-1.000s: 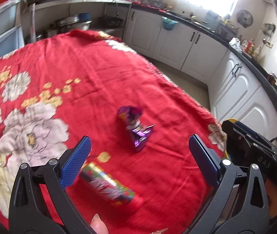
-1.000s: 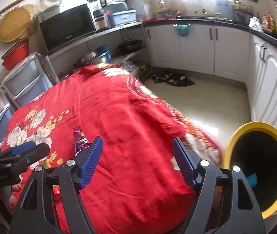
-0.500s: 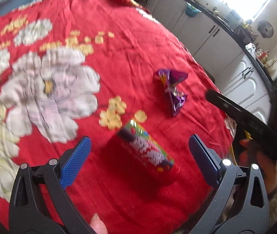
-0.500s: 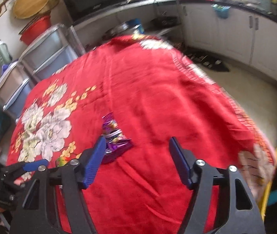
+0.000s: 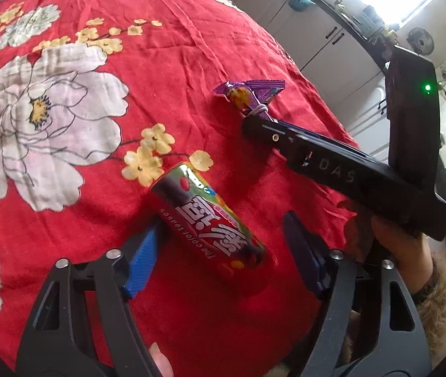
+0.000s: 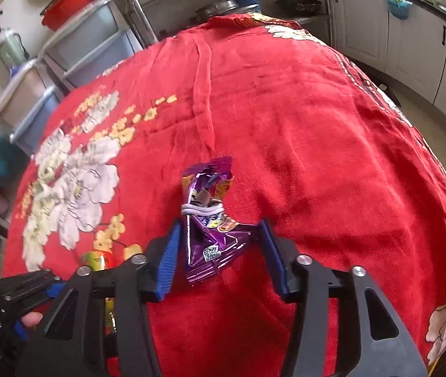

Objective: Collect trash
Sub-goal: 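Grasp the purple candy wrapper with the right tool while the left tool grasps the red candy tube, then carry the purple wrapper and red candy tube with both tools over the bin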

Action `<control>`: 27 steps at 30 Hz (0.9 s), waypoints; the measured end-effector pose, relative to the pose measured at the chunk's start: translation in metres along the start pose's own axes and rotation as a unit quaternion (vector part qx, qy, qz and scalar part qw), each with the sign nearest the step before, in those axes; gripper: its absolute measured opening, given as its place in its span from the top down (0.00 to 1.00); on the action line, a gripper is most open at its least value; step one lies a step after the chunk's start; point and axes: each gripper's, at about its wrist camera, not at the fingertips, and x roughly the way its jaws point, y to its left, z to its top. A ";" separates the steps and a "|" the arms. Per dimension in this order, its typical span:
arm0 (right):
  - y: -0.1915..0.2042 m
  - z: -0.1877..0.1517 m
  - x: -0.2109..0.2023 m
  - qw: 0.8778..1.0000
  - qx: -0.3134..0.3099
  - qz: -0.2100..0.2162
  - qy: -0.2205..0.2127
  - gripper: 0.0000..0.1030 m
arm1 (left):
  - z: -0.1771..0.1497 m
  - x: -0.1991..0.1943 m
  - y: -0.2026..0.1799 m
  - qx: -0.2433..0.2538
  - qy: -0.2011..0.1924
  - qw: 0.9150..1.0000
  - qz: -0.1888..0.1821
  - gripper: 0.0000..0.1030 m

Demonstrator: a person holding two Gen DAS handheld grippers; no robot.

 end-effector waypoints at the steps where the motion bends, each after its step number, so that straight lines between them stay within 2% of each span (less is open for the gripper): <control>1: 0.000 -0.001 0.000 1.000 -0.001 -0.003 -0.002 0.61 | 0.001 0.000 -0.001 0.005 -0.002 1.000 0.004 0.41; 4: -0.007 -0.004 -0.004 1.000 0.014 0.004 -0.012 0.63 | 0.002 0.004 -0.005 0.026 -0.010 0.999 0.024 0.55; 9: -0.022 -0.013 -0.019 0.998 0.051 0.010 -0.030 0.68 | 0.003 0.004 -0.006 0.049 -0.017 0.998 0.029 0.62; 14: -0.033 -0.026 -0.038 0.997 0.068 -0.004 -0.048 0.69 | 0.009 0.006 -0.008 0.054 -0.017 0.998 0.012 0.70; 18: -0.044 -0.038 -0.058 0.995 0.078 -0.022 -0.065 0.69 | 0.016 0.007 -0.019 0.067 -0.019 0.998 0.001 0.72; 27: -0.084 -0.071 -0.113 0.984 0.132 -0.056 -0.107 0.69 | 0.028 0.015 -0.074 0.125 -0.034 0.991 -0.024 0.73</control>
